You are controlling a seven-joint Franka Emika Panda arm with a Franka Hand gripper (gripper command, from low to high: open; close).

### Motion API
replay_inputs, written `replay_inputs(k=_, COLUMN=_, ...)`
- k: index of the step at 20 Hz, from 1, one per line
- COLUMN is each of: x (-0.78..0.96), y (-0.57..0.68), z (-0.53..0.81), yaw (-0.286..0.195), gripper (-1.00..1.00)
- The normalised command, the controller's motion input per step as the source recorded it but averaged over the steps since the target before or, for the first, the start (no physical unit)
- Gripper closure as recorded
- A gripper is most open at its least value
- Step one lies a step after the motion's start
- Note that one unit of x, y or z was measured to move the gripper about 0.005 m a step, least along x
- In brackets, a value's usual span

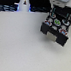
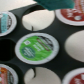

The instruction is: Open the kcup holder, insert the kcup into the holder, and close the kcup holder

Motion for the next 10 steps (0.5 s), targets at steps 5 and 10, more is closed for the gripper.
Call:
replay_inputs(k=5, x=0.71, y=-0.46, z=0.13, yaw=0.011, gripper=-1.0)
replay_inputs(k=10, x=0.73, y=-0.36, z=0.02, yaw=0.026, gripper=-1.0)
